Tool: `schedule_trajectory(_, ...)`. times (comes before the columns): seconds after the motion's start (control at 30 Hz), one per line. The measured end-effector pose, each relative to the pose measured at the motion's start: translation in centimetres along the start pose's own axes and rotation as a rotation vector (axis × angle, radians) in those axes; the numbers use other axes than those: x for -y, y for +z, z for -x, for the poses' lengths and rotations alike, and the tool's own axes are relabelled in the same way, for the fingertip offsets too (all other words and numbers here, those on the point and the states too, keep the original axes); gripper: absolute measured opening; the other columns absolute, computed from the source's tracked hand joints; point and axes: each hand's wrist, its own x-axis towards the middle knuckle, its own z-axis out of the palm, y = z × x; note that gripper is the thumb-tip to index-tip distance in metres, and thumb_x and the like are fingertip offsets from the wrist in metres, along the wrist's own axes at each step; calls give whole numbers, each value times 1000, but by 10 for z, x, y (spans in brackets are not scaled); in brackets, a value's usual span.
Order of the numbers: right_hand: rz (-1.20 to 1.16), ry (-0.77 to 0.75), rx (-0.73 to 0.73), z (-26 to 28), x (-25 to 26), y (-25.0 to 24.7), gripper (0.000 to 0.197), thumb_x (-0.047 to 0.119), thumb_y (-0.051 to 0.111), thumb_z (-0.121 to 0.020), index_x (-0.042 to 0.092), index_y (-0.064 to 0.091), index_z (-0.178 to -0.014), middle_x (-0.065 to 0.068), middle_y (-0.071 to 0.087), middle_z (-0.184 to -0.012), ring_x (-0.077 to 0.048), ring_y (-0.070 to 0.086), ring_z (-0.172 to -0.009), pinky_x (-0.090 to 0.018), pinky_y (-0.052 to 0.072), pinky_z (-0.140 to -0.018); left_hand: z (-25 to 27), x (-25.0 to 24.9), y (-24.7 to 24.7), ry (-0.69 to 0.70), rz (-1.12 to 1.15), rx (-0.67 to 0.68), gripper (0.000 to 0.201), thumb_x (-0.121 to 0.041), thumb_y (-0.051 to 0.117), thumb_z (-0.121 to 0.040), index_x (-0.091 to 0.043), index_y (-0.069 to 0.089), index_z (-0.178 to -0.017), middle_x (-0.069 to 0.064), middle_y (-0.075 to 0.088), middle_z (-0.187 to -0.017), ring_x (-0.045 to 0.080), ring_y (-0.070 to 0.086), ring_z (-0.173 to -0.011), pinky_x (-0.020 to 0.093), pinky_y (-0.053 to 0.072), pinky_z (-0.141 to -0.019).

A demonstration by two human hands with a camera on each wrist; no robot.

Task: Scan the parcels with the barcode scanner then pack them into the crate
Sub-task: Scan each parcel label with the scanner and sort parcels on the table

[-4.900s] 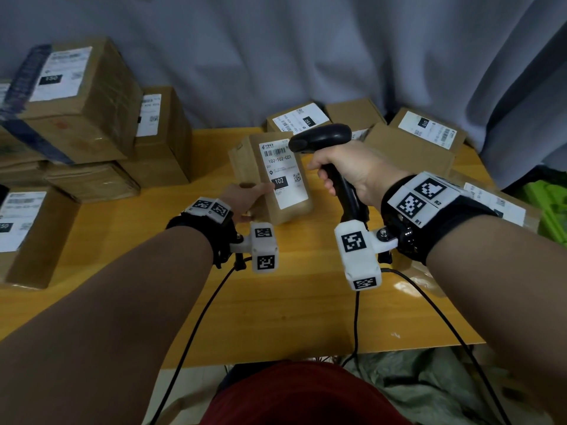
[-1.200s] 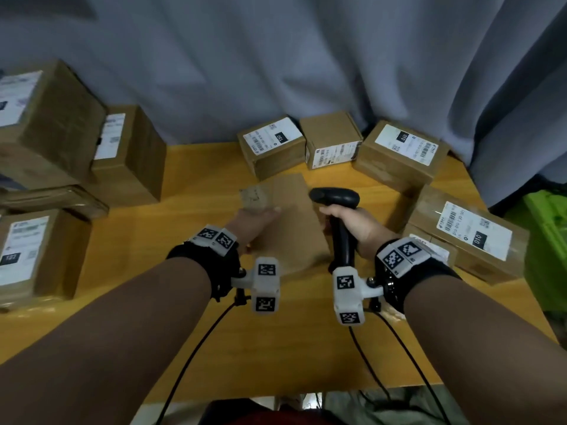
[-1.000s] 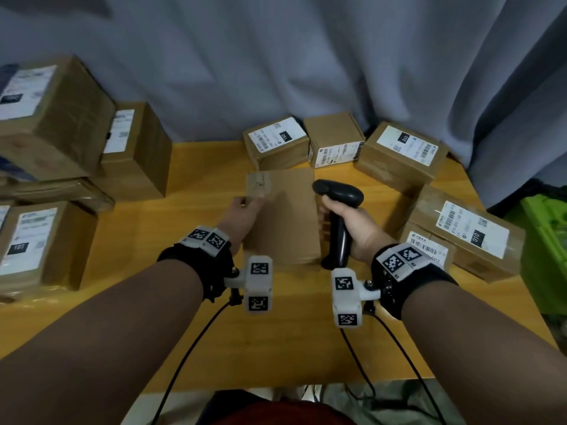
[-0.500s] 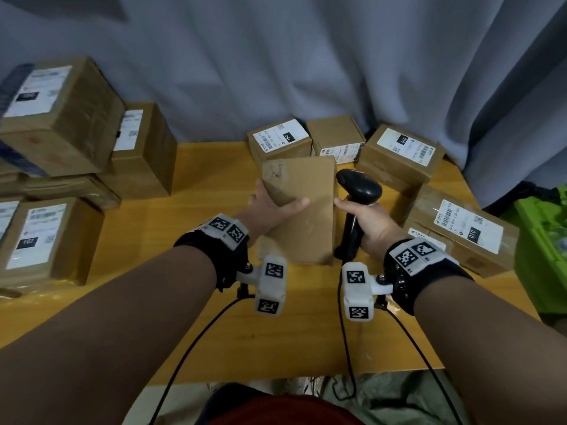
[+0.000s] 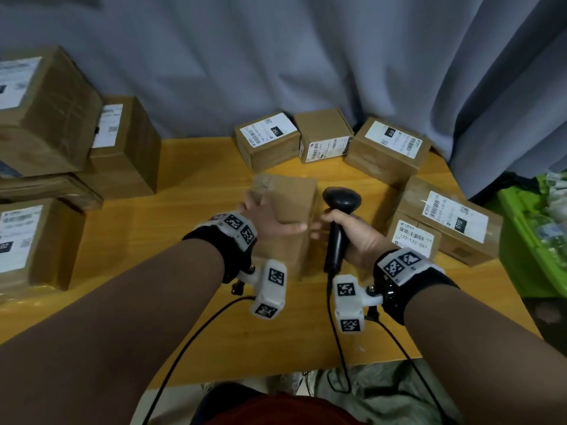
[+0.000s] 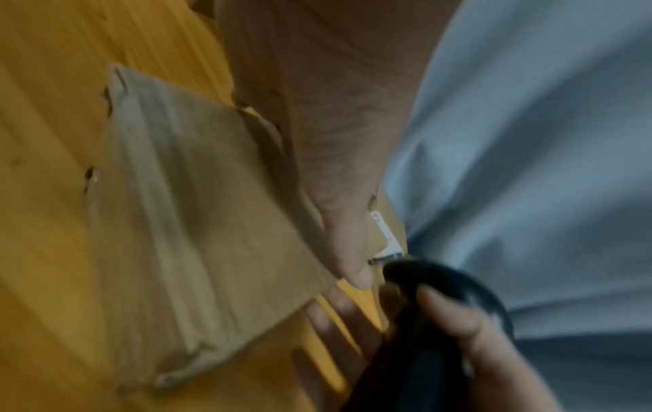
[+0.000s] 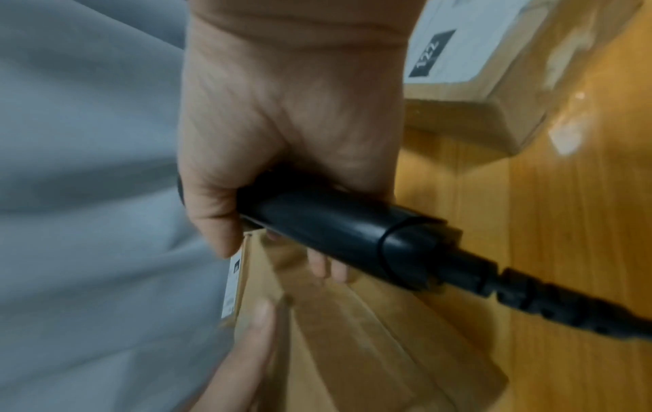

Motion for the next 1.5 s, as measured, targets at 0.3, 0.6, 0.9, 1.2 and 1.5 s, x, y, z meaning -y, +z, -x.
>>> schedule_trajectory(0.3, 52, -62, -206, -11, -13, -11, 16, 6, 63, -84, 9, 56, -98, -13, 56, -82, -23, 56, -63, -35, 51, -59, -3, -23, 6, -135, -202, 34, 129, -76, 62, -67, -22, -20, -150, 19, -26, -155, 49, -10, -143, 64, 16, -113)
schedule_trajectory(0.6, -2, -90, -63, -7, -13, 13, 30, 24, 73, -81, 11, 61, -106, -12, 69, -91, -31, 67, -89, -42, 54, -82, 17, 43, -20, 26, 794, 78, 65, -21, 46, -97, -38, 15, -151, 3, 45, -134, 32, 48, -120, 46, 45, -92)
schedule_trajectory(0.9, 78, -81, 58, -7, -6, 49, 27, 14, 70, -85, 7, 64, -111, -16, 71, -108, -26, 67, -99, -42, 51, -92, 22, 47, -28, -226, 602, 9, 135, -94, 60, -37, -22, 23, -145, 10, 40, -145, 33, 49, -123, 48, 46, -97)
schedule_trajectory(1.2, -108, -87, -113, -8, -1, 25, 45, 30, 79, -78, 17, 60, -117, -12, 71, -111, -31, 68, -102, -50, 52, -94, 28, 66, -32, -73, 1031, -94, 54, -54, 52, -89, -18, 46, -129, 10, 62, -120, 29, 60, -107, 45, 50, -89)
schedule_trajectory(1.5, 36, -181, -41, -1, 16, 39, 47, 32, 77, -80, 14, 60, -120, -10, 74, -100, -26, 71, -89, -44, 57, -87, 38, 71, -55, 17, 1008, 149, 92, -38, 78, -62, -34, 30, -140, 3, 57, -126, 25, 58, -112, 42, 53, -74)
